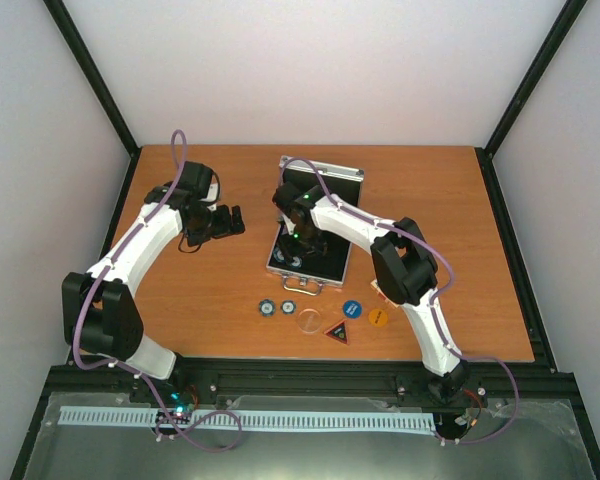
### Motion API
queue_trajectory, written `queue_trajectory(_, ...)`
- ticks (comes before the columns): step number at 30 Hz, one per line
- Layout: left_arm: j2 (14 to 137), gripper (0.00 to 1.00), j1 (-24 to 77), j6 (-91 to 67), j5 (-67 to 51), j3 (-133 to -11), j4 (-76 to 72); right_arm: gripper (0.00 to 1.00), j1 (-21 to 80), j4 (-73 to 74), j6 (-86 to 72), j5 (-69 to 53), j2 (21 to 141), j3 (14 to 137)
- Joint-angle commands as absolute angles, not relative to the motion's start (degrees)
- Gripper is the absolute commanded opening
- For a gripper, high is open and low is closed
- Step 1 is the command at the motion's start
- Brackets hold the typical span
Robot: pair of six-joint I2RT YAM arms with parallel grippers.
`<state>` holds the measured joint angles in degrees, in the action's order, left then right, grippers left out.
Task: Pack up texas hold em set
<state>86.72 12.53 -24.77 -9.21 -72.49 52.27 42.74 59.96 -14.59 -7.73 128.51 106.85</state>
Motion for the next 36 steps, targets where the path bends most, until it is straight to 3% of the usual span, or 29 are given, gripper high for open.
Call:
queue_trajectory(1,85.93,1.0,12.22,-23.6,-8.8,-73.12,51.71,0.67,42.55,61.82,-14.48,-6.69,129.56,108.44)
queue_trajectory(9,86.49,1.0,12.22,-23.46,-8.7,-73.73,51.79,0.67,42.54,63.3,-15.01,-1.01,130.73,107.44)
queue_trajectory(23,87.17,1.0,12.22,-23.45,-8.39,-74.82,52.23,0.67,42.56,60.03,-13.19,-8.58,129.05,109.55)
queue_trajectory(36,87.79,1.0,12.22,-23.13,-6.99,-75.5,53.07,0.67,42.58,63.37,-12.02,-3.49,133.82,110.83)
